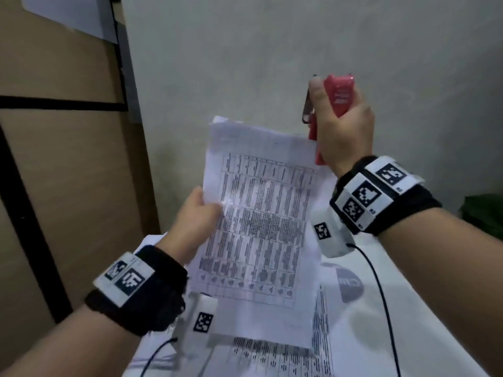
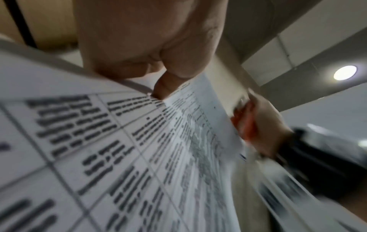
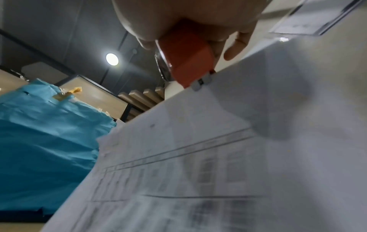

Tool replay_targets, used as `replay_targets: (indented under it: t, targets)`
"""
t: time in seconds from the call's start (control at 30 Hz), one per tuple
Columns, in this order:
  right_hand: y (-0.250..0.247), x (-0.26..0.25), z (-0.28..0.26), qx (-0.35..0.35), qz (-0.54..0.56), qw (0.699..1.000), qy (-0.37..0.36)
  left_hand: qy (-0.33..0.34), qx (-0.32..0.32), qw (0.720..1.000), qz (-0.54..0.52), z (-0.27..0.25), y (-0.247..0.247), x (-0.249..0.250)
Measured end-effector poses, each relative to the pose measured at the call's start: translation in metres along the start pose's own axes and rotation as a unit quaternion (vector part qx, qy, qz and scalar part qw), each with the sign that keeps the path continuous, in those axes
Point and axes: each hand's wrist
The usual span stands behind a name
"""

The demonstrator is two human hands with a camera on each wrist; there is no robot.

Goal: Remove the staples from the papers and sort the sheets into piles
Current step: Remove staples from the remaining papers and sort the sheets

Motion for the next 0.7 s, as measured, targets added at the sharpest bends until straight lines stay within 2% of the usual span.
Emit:
replay_targets:
  t: [0.07,0.13,0.23,0.33,0.43,0.53,0.57,0.6,0.63,0.7]
  targets:
    - [-0.017,0.012,0.000,-0.037,-0.058,0.997,0.027,-0.018,0.007,1.000,0.017,0.016,-0.030,0.011]
    - [-0.033,0.025,-0.007,-0.112,-0.094,0.985,0.095,-0.033,0.016,0.998,0.056,0.034,-0.061,0.014]
    - [-0.050,0.048,-0.030,-0.247,-0.155,0.938,0.188,-0.102,0.047,0.982,0.152,0.064,-0.103,-0.006]
    - [-0.063,0.072,-0.060,-0.341,-0.190,0.887,0.245,-0.128,0.051,0.932,0.336,0.084,-0.128,-0.041]
    - [-0.070,0.097,-0.088,-0.417,-0.257,0.838,0.241,-0.148,0.008,0.882,0.447,0.095,-0.138,-0.087]
    - [-0.076,0.120,-0.113,-0.488,-0.319,0.773,0.250,-0.150,-0.055,0.822,0.547,0.093,-0.137,-0.130]
    - [-0.078,0.126,-0.118,-0.511,-0.336,0.750,0.252,-0.139,-0.076,0.791,0.591,0.093,-0.134,-0.138]
    - [-0.081,0.131,-0.123,-0.529,-0.345,0.728,0.265,-0.128,-0.071,0.769,0.622,0.091,-0.129,-0.140]
    - [-0.084,0.135,-0.127,-0.541,-0.335,0.713,0.295,-0.125,-0.050,0.765,0.630,0.093,-0.125,-0.141]
    - [-0.091,0.139,-0.131,-0.559,-0.296,0.686,0.359,-0.100,-0.009,0.781,0.617,0.089,-0.108,-0.129]
Point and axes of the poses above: each hand's wrist, its own z-axis towards the middle knuckle, its own y-axis out of the palm, x = y × z, and after that the axes turned 12 degrees about x, right-handed
